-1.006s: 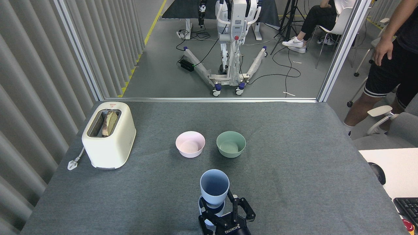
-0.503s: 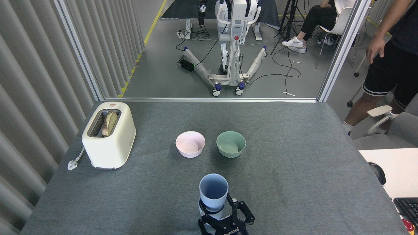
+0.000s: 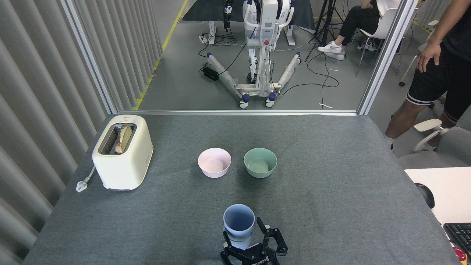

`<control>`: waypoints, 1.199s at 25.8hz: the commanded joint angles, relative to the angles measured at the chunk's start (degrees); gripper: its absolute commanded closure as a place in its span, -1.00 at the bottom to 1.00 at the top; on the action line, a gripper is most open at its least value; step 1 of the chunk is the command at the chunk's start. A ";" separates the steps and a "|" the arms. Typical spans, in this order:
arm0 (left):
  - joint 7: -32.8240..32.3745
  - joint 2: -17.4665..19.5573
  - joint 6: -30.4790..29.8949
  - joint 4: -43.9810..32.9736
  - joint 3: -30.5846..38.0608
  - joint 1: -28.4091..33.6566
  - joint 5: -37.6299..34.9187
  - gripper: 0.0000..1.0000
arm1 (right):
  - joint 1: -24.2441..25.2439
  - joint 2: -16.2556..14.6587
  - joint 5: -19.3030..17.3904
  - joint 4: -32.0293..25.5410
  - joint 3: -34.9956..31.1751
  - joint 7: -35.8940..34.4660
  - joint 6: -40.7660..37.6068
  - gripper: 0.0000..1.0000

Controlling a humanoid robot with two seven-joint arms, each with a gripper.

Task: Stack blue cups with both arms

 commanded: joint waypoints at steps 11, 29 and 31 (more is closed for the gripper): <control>0.01 -0.07 0.01 -0.17 0.00 0.20 0.09 -1.00 | -0.35 0.35 -9.82 -7.68 -4.73 -2.74 -0.04 -1.00; -0.08 -0.07 -0.17 -0.70 0.09 -0.77 0.00 -1.00 | 14.15 -6.33 -14.57 2.08 -21.60 -12.85 -3.21 -1.00; -0.08 -0.07 -0.08 -0.79 0.09 -0.77 0.00 -1.00 | 14.15 -6.33 -14.57 2.16 -21.60 -12.85 -3.21 -1.00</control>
